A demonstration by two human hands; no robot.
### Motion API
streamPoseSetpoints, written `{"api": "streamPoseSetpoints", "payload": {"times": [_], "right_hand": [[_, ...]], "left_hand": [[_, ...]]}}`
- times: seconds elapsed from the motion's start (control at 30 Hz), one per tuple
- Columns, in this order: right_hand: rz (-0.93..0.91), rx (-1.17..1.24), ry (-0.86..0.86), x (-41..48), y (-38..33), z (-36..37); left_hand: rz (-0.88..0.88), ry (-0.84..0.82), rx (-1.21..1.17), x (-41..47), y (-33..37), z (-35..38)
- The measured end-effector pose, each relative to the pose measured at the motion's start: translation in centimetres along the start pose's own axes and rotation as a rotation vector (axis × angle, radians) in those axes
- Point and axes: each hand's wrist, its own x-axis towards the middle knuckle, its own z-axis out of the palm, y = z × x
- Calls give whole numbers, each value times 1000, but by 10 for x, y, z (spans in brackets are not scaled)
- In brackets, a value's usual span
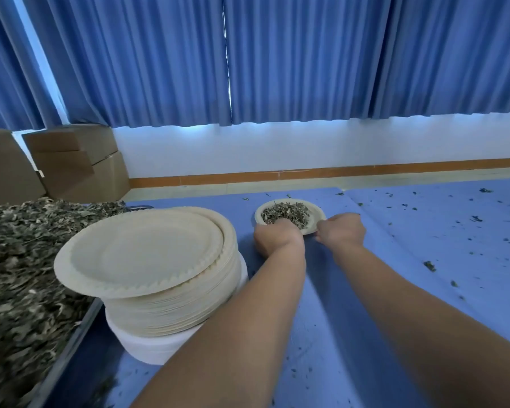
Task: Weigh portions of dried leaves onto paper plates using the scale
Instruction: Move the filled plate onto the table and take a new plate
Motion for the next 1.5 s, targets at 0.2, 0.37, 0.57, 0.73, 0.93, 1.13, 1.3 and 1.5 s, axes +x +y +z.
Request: {"api": "streamPoseSetpoints", "payload": {"times": [0.2,0.37,0.57,0.73,0.93,1.13,1.3,1.5], "right_hand": [[-115,-47,-1,-58,-8,-25],[-309,24,-84,-133,-30,-52],[-412,129,-120,-222,-43,-80],[-507,171,-160,-272,-36,-77],[-486,124,-192,-302,-5,-60],[-437,47,-166,-303,34,-52],[-364,36,-223,-295,48,-53],[-407,-46,-286,-295,49,-51]], "left_hand": [[-20,-217,2,-38,4,-29],[73,-382,66,-105,18,-70],[305,-581,184,-157,42,-174],[317,-459,33,-153,49,-266],[120,-181,-130,-103,48,-327],[59,-236,-242,-89,48,-323],[106,-218,-211,-88,53,-312],[162,-240,-180,-86,56,-311]]}}
